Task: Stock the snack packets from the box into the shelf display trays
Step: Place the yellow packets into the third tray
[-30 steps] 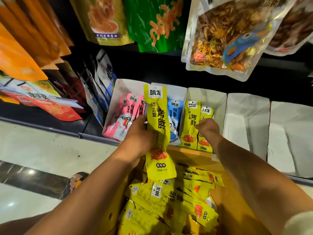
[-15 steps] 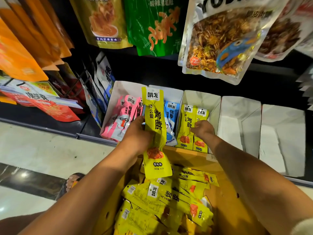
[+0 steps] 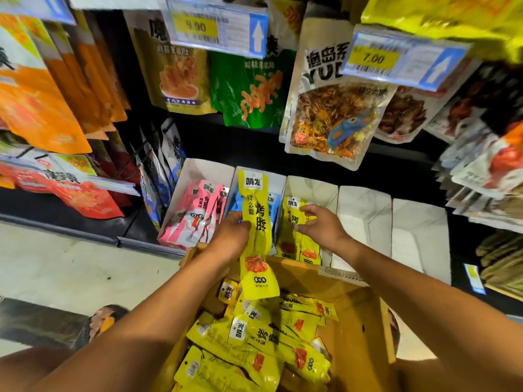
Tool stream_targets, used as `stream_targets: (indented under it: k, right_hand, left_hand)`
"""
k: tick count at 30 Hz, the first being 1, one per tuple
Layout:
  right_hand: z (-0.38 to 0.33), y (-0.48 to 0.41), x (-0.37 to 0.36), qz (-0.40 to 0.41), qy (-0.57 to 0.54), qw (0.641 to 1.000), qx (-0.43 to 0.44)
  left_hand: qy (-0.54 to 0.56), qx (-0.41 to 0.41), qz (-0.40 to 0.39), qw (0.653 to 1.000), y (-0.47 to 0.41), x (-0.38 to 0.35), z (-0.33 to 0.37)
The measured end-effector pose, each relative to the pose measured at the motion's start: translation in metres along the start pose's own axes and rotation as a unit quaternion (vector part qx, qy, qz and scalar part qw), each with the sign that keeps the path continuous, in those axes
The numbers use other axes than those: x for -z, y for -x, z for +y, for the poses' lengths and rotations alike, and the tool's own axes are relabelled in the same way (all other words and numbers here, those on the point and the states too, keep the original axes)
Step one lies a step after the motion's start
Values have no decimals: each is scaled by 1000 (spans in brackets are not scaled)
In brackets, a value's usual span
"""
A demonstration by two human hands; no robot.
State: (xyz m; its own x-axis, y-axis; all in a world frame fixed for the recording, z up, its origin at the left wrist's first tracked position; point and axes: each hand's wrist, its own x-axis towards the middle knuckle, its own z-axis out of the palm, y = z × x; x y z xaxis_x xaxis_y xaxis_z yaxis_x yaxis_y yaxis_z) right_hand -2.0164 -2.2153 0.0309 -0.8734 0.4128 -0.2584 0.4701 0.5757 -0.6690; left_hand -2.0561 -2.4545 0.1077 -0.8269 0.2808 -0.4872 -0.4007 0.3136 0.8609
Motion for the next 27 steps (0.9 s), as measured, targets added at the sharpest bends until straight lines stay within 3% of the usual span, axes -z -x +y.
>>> stream_targets:
  k: [5, 9, 12, 16, 19, 21, 23, 27]
  right_hand:
    - [-55, 65, 16, -3, -77, 995, 58]
    - [-72, 100, 9, -31, -3, 998, 62]
    - [-71, 107, -1, -4, 77, 995, 64]
    - [-63, 101, -11, 23, 59, 997, 40]
    - [-54, 89, -11, 33, 33, 999, 18]
    - [-44, 74, -6, 47, 44, 998, -7]
    - [-29, 54, 1, 60, 61, 996, -39]
    - [1, 12, 12, 67, 113, 987, -89]
  left_hand:
    - [75, 31, -37, 996, 0, -14, -6]
    - [112, 47, -68, 990, 3, -26, -5]
    - [123, 35, -78, 989, 9, -35, -6]
    - [103, 30, -102, 989, 4, -44, -13]
    - [-18, -27, -113, 993, 1, -41, -15]
    - [-173, -103, -100, 974, 1, -34, -23]
    - [-322, -162, -80, 929, -3, -25, -39]
    - [-515, -171, -116, 832, -14, -11, -74]
